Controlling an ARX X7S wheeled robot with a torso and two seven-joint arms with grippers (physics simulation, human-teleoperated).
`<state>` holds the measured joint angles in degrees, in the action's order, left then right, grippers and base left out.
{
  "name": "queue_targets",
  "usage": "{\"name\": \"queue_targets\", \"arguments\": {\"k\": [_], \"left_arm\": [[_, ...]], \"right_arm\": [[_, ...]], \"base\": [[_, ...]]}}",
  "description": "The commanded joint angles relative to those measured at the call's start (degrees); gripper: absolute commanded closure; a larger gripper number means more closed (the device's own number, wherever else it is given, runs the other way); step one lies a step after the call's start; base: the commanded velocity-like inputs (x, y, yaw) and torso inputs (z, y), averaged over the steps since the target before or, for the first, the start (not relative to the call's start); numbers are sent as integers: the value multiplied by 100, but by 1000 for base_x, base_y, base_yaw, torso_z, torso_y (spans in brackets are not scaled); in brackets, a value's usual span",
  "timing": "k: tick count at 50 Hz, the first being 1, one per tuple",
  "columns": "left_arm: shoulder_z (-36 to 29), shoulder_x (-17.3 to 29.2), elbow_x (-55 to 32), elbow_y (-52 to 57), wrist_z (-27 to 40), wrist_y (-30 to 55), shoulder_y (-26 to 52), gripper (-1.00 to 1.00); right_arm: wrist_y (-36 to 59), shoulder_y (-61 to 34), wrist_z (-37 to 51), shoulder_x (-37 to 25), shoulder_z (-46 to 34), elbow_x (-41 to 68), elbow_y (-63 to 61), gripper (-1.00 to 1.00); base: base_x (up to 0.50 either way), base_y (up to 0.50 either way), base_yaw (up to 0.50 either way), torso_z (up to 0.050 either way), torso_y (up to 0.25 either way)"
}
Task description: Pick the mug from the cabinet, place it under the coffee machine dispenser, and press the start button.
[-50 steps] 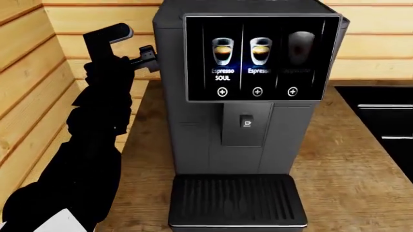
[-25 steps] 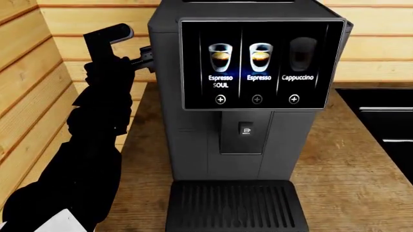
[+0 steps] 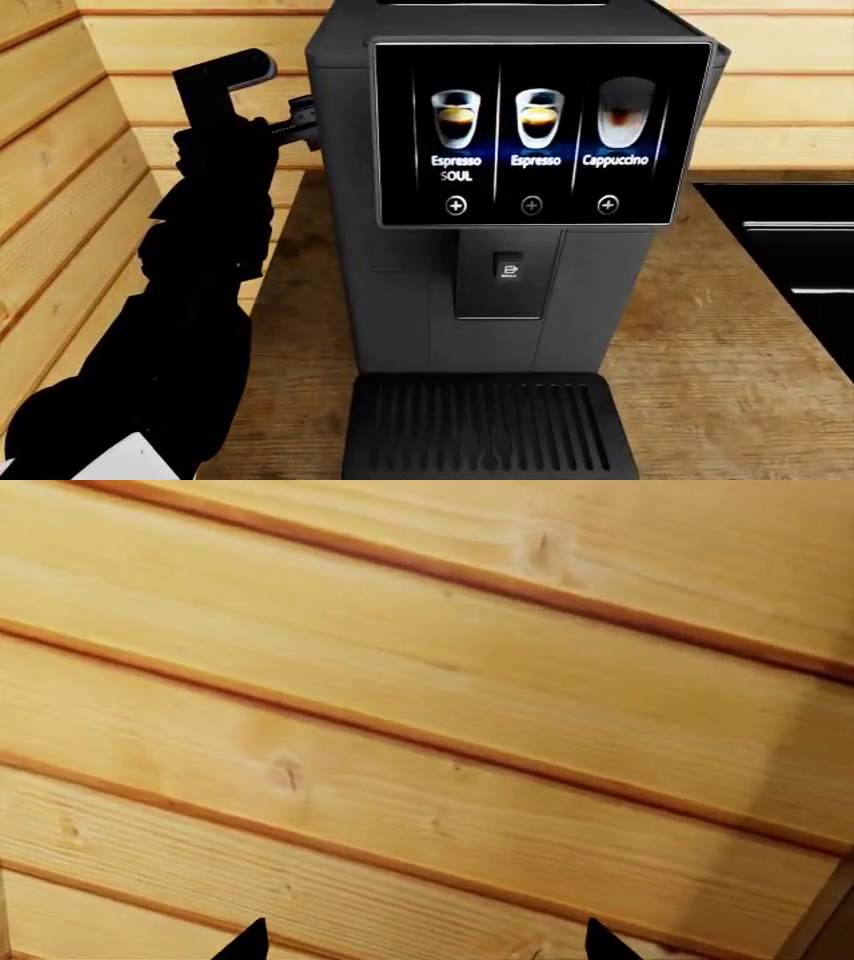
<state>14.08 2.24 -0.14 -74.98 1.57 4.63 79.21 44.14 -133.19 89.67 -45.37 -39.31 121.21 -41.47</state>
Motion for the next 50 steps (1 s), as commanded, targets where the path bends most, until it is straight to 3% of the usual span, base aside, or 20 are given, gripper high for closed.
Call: {"name": "queue_targets", "arguments": {"k": [1,16,27,50], "left_arm": [[-21,-1,-1,0,7,0,-5,-100],[26,1,-17,0,42,20,4,-100],[40,4,-12,0,33,45,7,-100],[58,5,-6,0,16,33,9,-100]], "right_arm": [[902,-179,30,740,588,-145,965,-100],[1085,428,-921,1255,635,-1069,2740,-100],[1341,305,-1663,1635,177,-1767,4203,-100],[1386,88,-3077,2253,-260,-2879,5808,-100]], "base": [[0,0,0,0,0],[0,0,0,0,0],[0,0,0,0,0],[0,0,0,0,0]]}}
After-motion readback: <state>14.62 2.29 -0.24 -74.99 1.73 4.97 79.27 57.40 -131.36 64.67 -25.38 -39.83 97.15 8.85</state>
